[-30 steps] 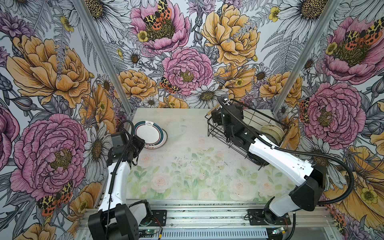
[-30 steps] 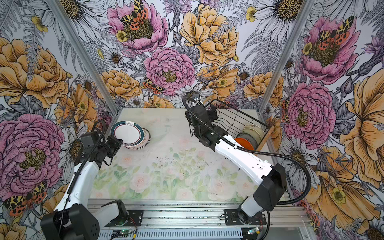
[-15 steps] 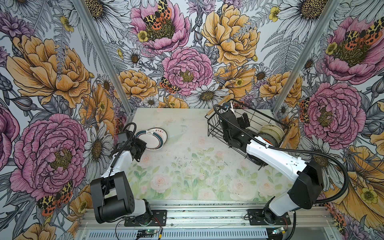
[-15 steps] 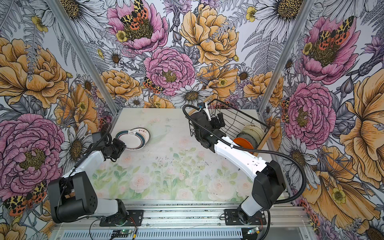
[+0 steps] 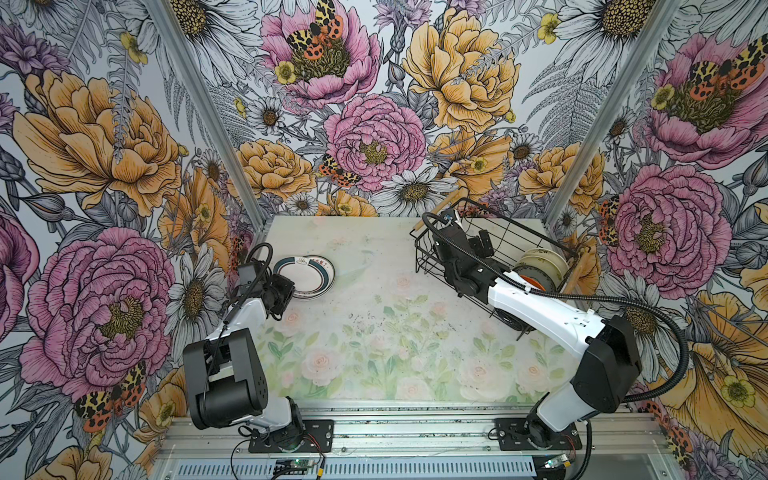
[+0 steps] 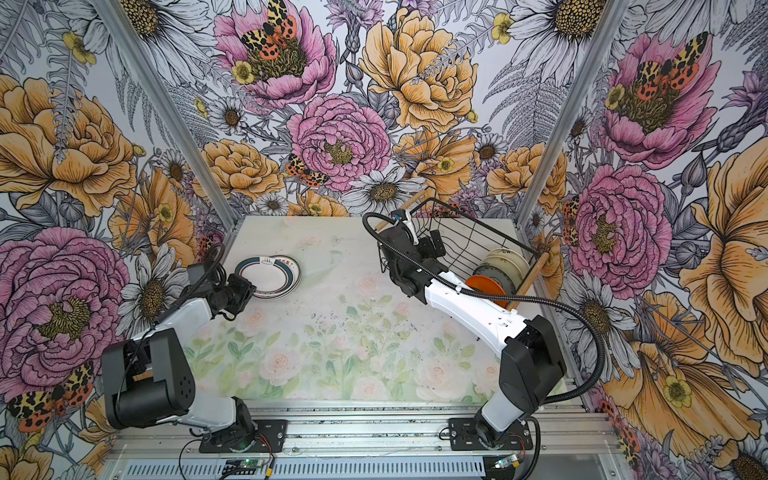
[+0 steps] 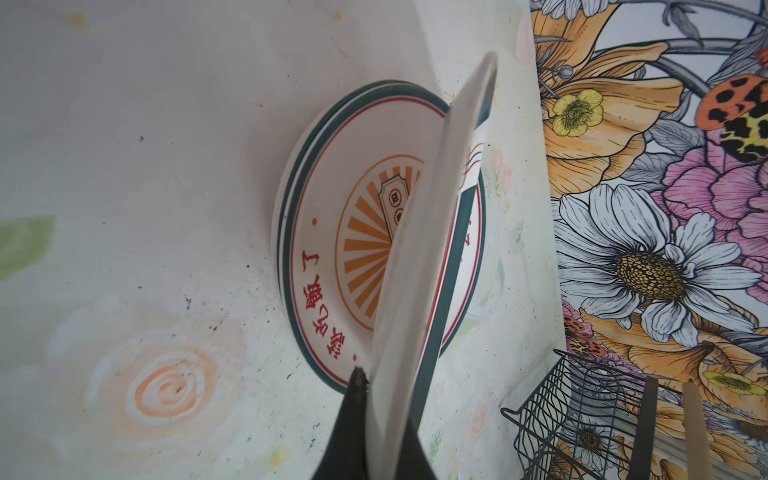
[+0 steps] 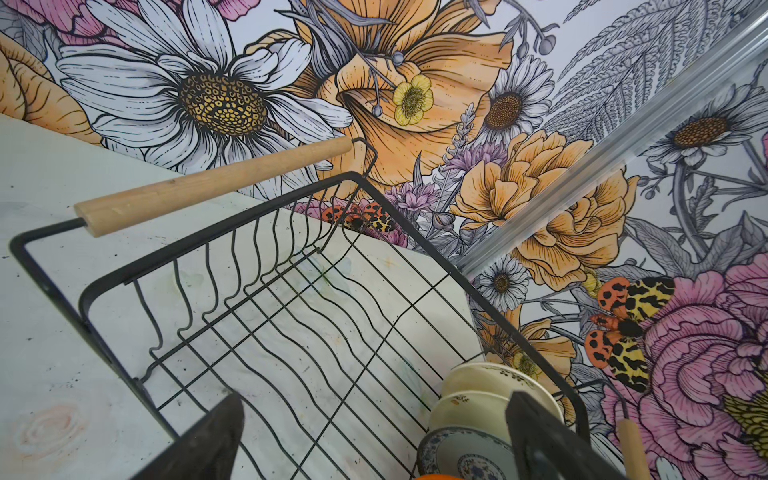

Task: Unload the plates from the dish rack
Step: 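Lower the green-rimmed plate onto the table stack with the left gripper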

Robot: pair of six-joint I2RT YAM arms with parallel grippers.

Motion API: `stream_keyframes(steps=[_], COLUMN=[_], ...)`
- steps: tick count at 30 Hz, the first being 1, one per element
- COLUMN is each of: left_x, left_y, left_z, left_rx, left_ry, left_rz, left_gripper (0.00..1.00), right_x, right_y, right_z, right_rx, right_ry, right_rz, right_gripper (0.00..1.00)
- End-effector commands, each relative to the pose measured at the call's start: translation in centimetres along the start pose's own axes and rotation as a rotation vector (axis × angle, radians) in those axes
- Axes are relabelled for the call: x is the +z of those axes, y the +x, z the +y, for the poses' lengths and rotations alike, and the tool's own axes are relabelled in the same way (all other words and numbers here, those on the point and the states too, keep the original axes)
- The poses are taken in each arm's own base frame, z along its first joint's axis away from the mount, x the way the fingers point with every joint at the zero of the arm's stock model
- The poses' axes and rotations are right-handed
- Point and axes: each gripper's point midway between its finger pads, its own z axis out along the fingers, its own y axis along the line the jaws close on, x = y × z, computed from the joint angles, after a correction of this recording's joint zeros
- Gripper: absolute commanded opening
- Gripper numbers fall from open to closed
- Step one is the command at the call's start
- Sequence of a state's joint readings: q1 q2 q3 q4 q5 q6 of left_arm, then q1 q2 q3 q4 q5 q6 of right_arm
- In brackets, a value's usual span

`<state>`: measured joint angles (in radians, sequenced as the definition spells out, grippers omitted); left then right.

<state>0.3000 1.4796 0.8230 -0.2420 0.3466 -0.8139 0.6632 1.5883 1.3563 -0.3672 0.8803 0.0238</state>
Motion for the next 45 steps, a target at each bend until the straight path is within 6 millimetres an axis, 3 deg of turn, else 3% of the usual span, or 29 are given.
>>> stream_keyframes(steps=[1,11,23,30,39,45], left_x=[-0.3,1.0,2.1,2.6,3.1,2.9], left_y=[-1.3,-0.5,-0.1,0.1,0.4,0.6], left_z=[-2.1,-0.9,0.1,0.7,1.4,1.5], left_rx=[0.006,-0.013,-0.014,0.011,0.025,0.034], left_ry=[0.085,0.069,0.024,-0.040,-0.082,-0.109], left_rz=[-0.024,0.013,0.051,0.076,0.097,0.105], left_gripper=[0.05,0.19,0.22,0.33,0.37,0.47], right_x=[0.3,0.4,0.6,0.8,1.0,1.2], right_y=[-0.1,-0.1,-0.5,-0.4,-0.1,0.2], right_z=[0.5,1.5,2.2,2.8,3.1,3.4], right_rx=[0.020,0.024,0.028,0.025,0.017,0.011], right_ry=[-0.022,-0.059,-0.093,-0.108,-0.112,-0.117], right_rz=[0.005,0.008,0.007,0.013,0.020,0.026], right_gripper=[0.99,0.99,1.00,1.00,0.99,1.00])
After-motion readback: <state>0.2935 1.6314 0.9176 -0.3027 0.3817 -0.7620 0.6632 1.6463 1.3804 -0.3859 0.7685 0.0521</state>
